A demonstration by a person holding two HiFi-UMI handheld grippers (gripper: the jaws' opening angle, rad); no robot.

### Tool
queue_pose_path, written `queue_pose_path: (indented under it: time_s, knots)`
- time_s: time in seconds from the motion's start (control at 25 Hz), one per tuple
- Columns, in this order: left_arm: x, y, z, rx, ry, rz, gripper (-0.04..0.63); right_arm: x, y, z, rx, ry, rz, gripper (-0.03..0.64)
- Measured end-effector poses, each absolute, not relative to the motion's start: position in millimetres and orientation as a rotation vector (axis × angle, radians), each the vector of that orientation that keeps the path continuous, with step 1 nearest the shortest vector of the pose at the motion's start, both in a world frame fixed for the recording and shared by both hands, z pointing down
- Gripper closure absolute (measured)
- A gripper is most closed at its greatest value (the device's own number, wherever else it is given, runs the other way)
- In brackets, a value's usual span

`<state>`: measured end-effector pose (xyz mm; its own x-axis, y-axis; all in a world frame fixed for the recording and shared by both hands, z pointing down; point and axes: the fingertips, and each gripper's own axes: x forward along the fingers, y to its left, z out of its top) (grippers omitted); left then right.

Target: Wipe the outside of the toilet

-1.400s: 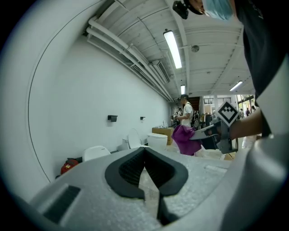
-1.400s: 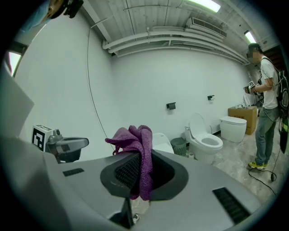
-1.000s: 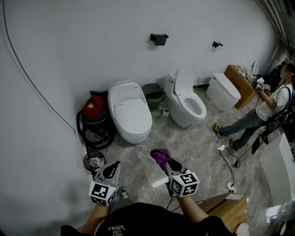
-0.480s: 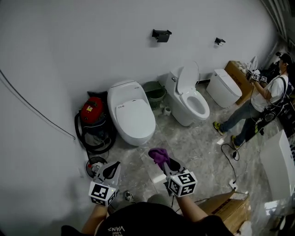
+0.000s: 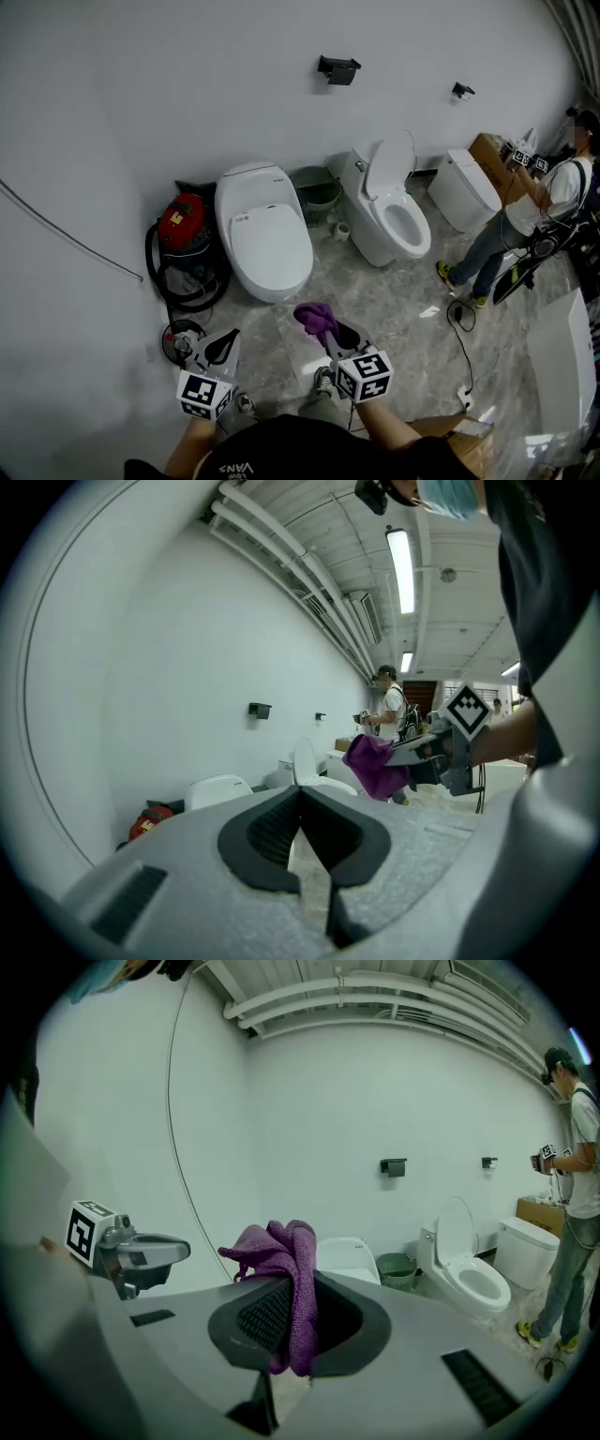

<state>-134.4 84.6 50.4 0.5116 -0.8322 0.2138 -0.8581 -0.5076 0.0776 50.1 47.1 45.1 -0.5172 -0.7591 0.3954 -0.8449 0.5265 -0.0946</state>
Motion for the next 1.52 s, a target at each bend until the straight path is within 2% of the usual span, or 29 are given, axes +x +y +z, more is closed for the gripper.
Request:
queue_pose_path:
  time_s: [0.28,0.56,1.52]
  knots:
    - [-102.0,39.2,65.4,2.47,-1.55,0.217,0.592,73.0,-9.8,57.0,1.18,-2.473,0.34,0.577]
    - [-95.9,0.5,109.8,2.413,-1.551,0.271,0.592,71.8,-50.3,103.8,1.134,-2.468,0.425,0.577]
    - [-111.8,-64.0,419.4,2.393,-1.422,0.408,0.592,-4.9,-78.9,427.5,1.021,-2.477,0.508,0.577]
